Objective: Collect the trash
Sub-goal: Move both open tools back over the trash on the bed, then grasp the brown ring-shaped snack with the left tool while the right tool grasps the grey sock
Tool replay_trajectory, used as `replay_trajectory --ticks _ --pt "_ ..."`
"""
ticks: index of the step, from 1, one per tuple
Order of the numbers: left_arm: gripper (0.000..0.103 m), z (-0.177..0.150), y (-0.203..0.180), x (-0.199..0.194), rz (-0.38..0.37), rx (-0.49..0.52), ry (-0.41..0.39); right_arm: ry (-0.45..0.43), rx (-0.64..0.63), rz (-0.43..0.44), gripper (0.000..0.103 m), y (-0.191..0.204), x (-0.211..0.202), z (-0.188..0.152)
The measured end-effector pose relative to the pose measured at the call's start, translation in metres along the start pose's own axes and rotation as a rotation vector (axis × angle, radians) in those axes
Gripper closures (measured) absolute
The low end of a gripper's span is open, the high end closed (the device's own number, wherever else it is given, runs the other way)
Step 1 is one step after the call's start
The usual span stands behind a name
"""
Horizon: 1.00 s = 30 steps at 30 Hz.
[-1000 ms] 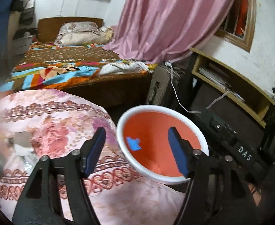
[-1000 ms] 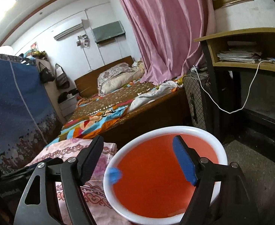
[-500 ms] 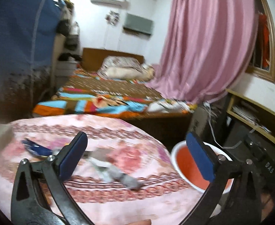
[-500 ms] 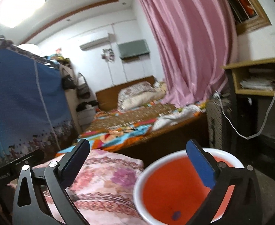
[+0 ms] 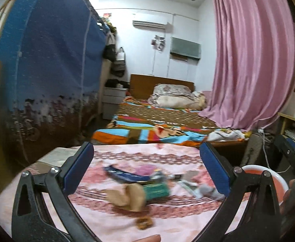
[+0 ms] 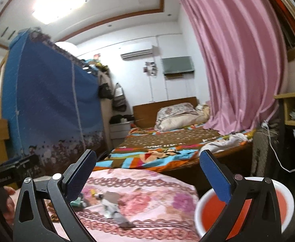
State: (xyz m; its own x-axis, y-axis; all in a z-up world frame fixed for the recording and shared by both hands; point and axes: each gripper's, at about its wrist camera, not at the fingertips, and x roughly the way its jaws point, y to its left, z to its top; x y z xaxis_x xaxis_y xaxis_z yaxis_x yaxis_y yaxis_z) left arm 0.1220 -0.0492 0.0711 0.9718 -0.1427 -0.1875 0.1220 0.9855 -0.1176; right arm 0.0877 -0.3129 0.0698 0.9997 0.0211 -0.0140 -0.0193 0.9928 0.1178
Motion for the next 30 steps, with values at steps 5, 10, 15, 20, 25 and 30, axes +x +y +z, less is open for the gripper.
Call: replay_trajectory --ticks 5,10,15,20,25,30 --pt "0.012 -0.010 0.031 -0.008 0.021 -0.007 0.008 0.041 -0.054 0.044 0.000 0.025 0.010 -0.008" --pt "0.012 -0.029 0.039 -0.011 0.011 -0.009 0.067 0.185 -0.085 0.070 0.000 0.037 0.033 -0.023" --pt "0.012 -0.040 0.034 0.000 -0.014 -0.005 0.169 0.374 -0.068 0.076 0.000 0.034 0.059 -0.042" --pt "0.012 -0.050 0.036 0.019 -0.039 -0.040 0.321 0.493 -0.039 0.080 0.000 0.030 0.074 -0.055" --pt "0.013 -0.064 0.035 0.038 -0.061 -0.060 0.467 0.612 -0.038 0.086 0.014 0.032 0.091 -0.070" --pt "0.020 -0.077 0.030 0.050 -0.095 -0.060 0.582 0.690 -0.070 0.091 0.027 0.039 0.101 -0.079"
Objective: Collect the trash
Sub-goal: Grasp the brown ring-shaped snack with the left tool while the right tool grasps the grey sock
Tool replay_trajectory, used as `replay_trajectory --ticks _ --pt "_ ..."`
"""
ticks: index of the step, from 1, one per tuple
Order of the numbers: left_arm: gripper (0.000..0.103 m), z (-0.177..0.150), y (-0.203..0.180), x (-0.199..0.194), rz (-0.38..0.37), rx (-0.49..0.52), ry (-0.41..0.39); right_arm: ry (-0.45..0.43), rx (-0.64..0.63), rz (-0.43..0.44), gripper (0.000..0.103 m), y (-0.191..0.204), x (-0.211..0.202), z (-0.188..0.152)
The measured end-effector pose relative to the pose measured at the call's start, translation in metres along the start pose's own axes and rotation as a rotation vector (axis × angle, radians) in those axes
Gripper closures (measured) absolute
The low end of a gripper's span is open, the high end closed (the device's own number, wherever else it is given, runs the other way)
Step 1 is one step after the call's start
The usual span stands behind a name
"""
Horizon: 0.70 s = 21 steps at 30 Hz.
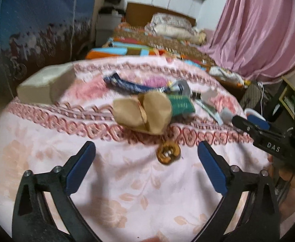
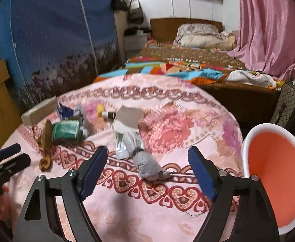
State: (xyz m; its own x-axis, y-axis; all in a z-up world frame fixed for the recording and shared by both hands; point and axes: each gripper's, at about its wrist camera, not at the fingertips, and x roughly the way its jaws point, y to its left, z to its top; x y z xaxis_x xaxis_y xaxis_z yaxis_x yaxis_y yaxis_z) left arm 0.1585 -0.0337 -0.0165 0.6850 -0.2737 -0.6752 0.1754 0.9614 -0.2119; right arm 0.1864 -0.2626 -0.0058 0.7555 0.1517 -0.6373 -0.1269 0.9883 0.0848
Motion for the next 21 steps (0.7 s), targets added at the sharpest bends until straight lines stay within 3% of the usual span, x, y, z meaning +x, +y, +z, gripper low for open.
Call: replay_trajectory --ticks 1,3,7,10,12,15,21 --pt "0.022 -0.001 -0.001 0.003 -0.008 0.004 0.019 0.010 -0.007 0.000 0.028 0.002 0.002 0.000" --pt "0.036 -0.002 -0.004 0.009 -0.018 0.017 0.057 0.026 -0.017 0.002 0.033 0.003 0.006 0.000" --pt "0.045 -0.002 -0.011 0.012 -0.003 0.044 0.083 0.041 -0.026 -0.007 0.039 0.005 0.009 -0.001" --pt "0.059 -0.003 -0.017 0.011 0.000 0.073 0.082 0.049 -0.030 -0.002 0.052 0.006 0.009 -0.002" --pt "0.075 -0.004 -0.021 0.010 0.003 0.093 0.084 0.059 -0.031 0.003 0.065 0.006 0.011 -0.003" --pt "0.089 -0.004 -0.025 0.010 -0.005 0.114 0.082 0.060 -0.030 0.004 0.076 0.006 0.010 -0.003" --pt "0.090 -0.002 -0.029 0.007 -0.022 0.140 0.063 0.051 -0.033 0.014 0.078 0.007 0.008 -0.005"
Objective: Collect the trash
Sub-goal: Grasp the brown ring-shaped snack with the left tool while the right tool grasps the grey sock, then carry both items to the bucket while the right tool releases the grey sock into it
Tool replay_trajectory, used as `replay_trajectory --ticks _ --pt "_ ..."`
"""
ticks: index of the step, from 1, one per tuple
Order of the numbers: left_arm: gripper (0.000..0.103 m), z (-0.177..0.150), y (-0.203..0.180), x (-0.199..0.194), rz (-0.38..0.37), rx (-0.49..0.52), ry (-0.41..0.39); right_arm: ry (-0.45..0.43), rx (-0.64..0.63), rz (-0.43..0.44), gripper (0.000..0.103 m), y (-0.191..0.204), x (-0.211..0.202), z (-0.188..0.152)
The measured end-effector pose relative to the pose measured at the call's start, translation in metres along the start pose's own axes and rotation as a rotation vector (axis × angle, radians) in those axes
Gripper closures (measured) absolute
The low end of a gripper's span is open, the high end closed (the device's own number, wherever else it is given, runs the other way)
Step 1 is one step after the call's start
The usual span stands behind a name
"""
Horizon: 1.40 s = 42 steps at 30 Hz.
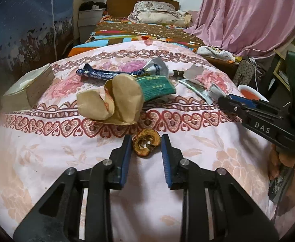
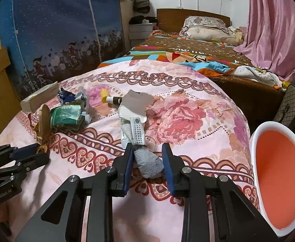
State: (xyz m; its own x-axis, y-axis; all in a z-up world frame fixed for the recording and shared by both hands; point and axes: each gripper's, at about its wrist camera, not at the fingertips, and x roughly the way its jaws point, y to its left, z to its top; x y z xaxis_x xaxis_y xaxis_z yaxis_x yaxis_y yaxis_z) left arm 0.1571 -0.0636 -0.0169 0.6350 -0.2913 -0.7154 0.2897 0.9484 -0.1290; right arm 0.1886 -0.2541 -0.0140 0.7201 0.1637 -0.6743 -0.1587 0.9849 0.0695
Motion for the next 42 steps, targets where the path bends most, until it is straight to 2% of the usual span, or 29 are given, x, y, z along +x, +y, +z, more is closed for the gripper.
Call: replay_trajectory --ticks 4,7,11,15,21,26,28,34,42 --pt "0.090 0.002 -0.005 -0.007 0.000 0.018 -0.042 -0.042 0.012 0.013 0.081 0.000 -0.009 -0.002" --pt "0.090 0.006 -0.008 -0.018 -0.018 0.006 -0.111 -0.097 0.018 0.024 0.082 -0.001 -0.020 -0.003" --pt "0.090 0.016 -0.016 -0.034 -0.038 -0.005 -0.227 -0.226 0.039 0.039 0.082 -0.007 -0.045 -0.006" --pt "0.090 0.024 -0.033 -0.049 -0.041 0.026 -0.344 -0.349 0.054 0.053 0.082 -0.013 -0.068 -0.010" --pt "0.090 0.032 -0.061 -0.066 -0.057 0.081 -0.493 -0.578 0.050 0.000 0.082 -0.022 -0.112 -0.016" --pt "0.090 0.038 -0.089 -0.081 -0.086 0.147 -0.605 -0.711 0.097 -0.052 0.082 -0.038 -0.138 -0.020" --pt "0.090 0.041 -0.105 -0.085 -0.100 0.207 -0.641 -0.752 0.120 -0.084 0.082 -0.046 -0.148 -0.023" --pt "0.090 0.040 -0.147 -0.088 -0.143 0.352 -0.700 -0.803 0.181 -0.171 0.082 -0.078 -0.169 -0.031" --pt "0.089 0.044 -0.187 -0.074 -0.239 0.396 -0.659 -0.773 0.276 -0.259 0.081 -0.124 -0.176 -0.043"
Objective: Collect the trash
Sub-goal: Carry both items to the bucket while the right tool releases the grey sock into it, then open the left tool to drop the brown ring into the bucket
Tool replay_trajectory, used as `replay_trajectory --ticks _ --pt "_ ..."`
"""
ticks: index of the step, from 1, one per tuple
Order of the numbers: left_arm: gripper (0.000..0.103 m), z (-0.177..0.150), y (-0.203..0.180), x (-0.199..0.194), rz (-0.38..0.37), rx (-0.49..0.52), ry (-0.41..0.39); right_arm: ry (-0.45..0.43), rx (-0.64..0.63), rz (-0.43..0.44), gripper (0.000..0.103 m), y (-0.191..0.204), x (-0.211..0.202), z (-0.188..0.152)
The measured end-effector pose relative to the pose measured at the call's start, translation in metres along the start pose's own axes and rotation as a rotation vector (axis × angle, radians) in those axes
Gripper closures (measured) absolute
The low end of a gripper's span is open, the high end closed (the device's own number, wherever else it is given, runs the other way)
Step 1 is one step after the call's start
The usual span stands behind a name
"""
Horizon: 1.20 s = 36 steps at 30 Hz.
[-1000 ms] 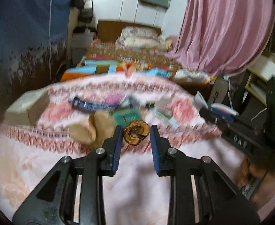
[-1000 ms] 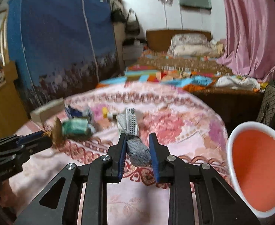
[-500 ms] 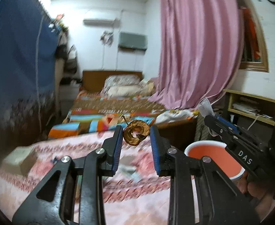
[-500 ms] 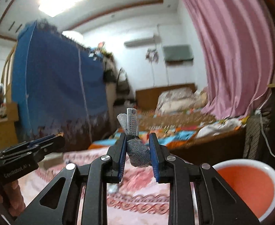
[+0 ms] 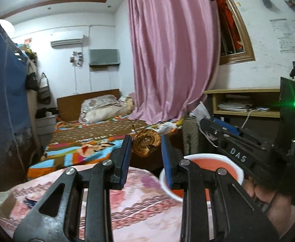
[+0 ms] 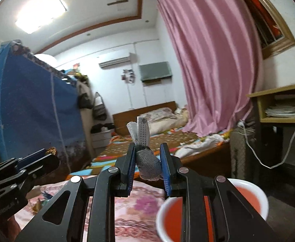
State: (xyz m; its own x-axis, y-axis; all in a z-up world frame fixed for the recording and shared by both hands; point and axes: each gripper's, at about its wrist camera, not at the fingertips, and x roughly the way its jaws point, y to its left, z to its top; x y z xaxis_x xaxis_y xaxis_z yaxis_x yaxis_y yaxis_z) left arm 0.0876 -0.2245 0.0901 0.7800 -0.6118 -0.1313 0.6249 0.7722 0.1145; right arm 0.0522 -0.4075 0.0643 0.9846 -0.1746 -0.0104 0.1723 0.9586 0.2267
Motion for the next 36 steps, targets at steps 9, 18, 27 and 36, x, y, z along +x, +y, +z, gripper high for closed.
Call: replay_trajectory --ticks 9,18,27,36 --pt "0.089 -0.004 -0.029 0.040 -0.120 -0.040 0.117 0.112 0.078 -0.108 0.081 -0.046 0.008 -0.010" --pt "0.089 -0.023 -0.039 0.084 -0.186 -0.170 0.294 0.223 0.153 -0.157 0.081 -0.072 0.018 -0.024" --pt "0.070 -0.041 -0.031 0.106 -0.221 -0.319 0.434 0.268 0.175 -0.171 0.070 -0.078 0.022 -0.028" --pt "0.060 -0.037 -0.006 0.087 -0.129 -0.357 0.376 0.247 0.140 -0.165 0.055 -0.065 0.021 -0.026"
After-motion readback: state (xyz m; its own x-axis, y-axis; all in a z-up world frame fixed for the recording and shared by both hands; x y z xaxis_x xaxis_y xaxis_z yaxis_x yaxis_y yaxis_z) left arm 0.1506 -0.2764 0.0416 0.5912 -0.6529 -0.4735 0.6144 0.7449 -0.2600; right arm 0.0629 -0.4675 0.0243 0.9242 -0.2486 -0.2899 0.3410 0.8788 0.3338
